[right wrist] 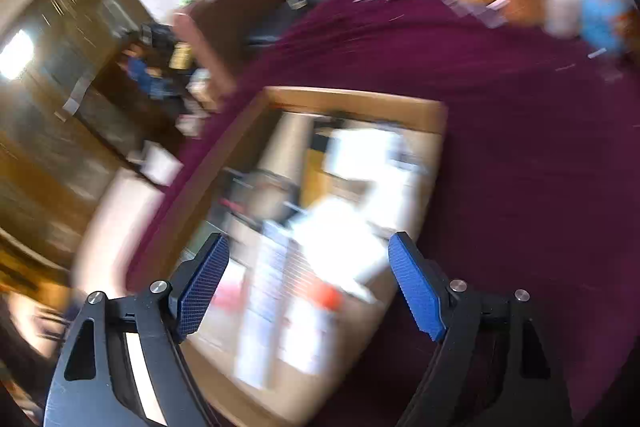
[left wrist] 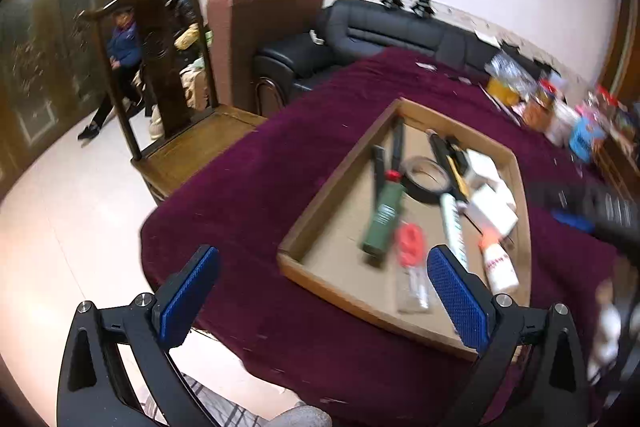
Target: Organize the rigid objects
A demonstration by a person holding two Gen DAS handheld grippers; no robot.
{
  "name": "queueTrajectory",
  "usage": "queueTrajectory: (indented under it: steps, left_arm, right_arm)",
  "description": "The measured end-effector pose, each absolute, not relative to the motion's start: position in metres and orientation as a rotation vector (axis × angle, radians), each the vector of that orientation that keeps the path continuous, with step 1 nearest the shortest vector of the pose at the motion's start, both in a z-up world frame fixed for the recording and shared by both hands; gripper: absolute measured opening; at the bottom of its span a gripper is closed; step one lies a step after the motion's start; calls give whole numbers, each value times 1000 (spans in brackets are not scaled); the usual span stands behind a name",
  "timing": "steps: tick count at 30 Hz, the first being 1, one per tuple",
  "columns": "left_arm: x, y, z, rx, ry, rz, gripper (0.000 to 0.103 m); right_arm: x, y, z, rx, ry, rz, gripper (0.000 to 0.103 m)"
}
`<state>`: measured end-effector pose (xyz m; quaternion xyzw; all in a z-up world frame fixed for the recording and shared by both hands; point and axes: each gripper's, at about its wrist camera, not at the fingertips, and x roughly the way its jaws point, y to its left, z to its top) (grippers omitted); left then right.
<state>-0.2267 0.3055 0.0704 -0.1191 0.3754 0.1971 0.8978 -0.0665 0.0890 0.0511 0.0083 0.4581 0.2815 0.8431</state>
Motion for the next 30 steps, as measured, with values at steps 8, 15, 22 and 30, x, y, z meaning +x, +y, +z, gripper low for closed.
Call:
queueTrajectory:
  steps: [8, 15, 22, 30]
  left_arm:
    - [-206, 230, 69, -139, 859, 346, 102]
    - [-209, 197, 82, -79, 842, 368, 102]
    - [-207, 191, 83, -60, 843, 374, 102]
    - [-206, 203, 75, -98, 859, 357, 102]
  right_arm:
    - [-133, 19, 29, -55, 835, 428, 83]
    - [-166, 22, 36, -200, 748, 504, 83]
    - [-167, 29, 37, -252, 727, 506, 83]
    - [-165, 36, 43, -253, 726, 493, 83]
